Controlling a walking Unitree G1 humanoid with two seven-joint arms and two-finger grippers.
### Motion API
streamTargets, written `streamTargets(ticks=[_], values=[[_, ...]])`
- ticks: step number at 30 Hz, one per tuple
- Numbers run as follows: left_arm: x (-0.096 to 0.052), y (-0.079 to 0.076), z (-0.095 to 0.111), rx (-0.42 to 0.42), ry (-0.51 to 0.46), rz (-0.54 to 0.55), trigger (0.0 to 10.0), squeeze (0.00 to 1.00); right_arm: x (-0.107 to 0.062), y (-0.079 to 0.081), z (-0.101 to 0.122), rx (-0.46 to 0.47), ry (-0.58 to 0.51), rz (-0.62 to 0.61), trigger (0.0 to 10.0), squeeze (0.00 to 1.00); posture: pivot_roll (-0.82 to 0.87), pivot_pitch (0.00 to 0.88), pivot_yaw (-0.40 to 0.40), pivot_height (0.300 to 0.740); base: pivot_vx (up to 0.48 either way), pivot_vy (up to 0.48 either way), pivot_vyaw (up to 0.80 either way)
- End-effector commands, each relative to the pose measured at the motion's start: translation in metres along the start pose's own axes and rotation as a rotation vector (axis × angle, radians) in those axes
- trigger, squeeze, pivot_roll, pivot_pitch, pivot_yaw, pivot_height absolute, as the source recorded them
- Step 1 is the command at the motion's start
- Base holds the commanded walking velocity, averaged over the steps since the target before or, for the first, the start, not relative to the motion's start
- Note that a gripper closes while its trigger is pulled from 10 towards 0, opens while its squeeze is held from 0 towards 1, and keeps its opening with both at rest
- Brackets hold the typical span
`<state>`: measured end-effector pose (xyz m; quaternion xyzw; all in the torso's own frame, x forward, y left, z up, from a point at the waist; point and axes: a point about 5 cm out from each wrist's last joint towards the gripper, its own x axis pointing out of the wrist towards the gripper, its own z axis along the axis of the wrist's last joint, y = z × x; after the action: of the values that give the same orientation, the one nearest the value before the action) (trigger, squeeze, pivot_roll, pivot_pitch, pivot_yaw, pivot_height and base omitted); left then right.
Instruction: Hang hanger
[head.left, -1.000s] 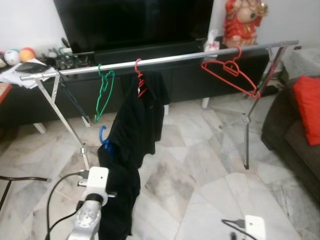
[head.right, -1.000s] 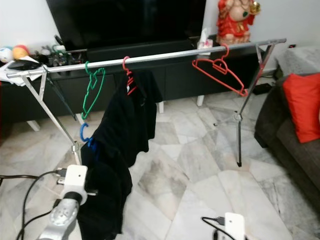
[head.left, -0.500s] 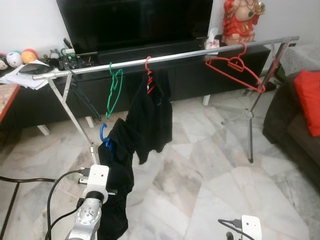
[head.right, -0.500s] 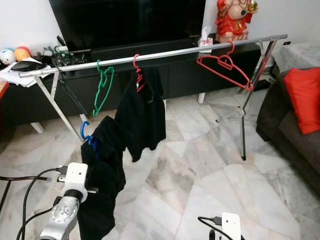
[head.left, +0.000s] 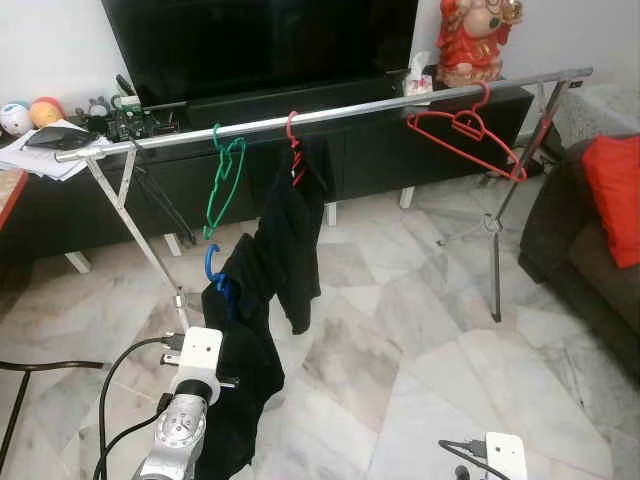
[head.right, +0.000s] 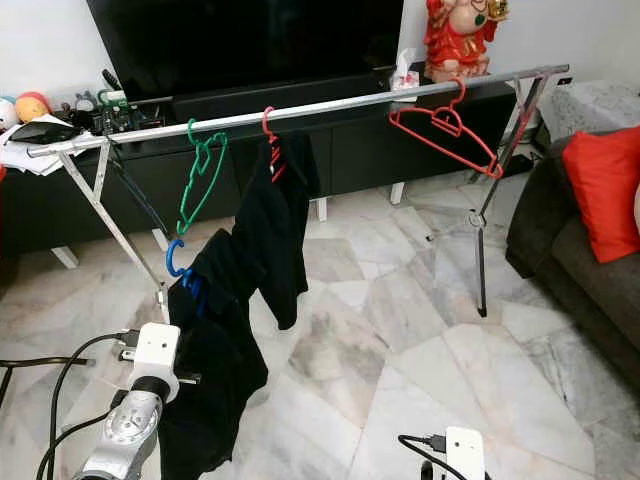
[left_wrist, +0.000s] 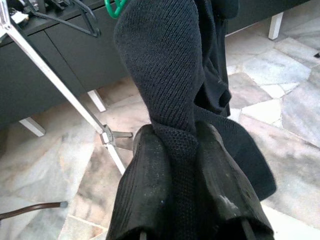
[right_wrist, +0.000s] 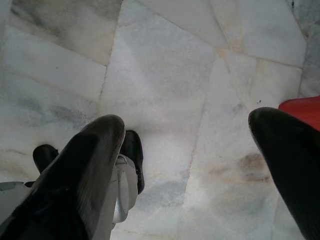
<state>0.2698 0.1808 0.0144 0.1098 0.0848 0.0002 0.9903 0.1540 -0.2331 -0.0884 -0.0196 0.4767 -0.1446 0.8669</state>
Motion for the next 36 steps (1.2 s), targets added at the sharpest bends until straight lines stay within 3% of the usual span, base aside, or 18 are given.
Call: streamTargets(ticks=[1, 36], values=[[0.0044, 0.0045, 0.0095, 0.005, -0.042, 0.011, 10.0, 0.0, 0.0, 0.0019, 0.0004, 0.011, -0.003, 0.002, 10.0, 0.0, -0.14, 0.0, 0.059, 0.74, -0.244, 0.0, 0.0], [0.0083, 0.0053, 0.0152, 0.021, -0.06, -0.008, 10.0, 0.0, 0.0005, 0.0025, 0.0055, 0.019, -0.029, 0.004, 10.0, 0.0, -0.14, 0.0, 0.067, 0.74, -0.281, 0.0, 0.0]])
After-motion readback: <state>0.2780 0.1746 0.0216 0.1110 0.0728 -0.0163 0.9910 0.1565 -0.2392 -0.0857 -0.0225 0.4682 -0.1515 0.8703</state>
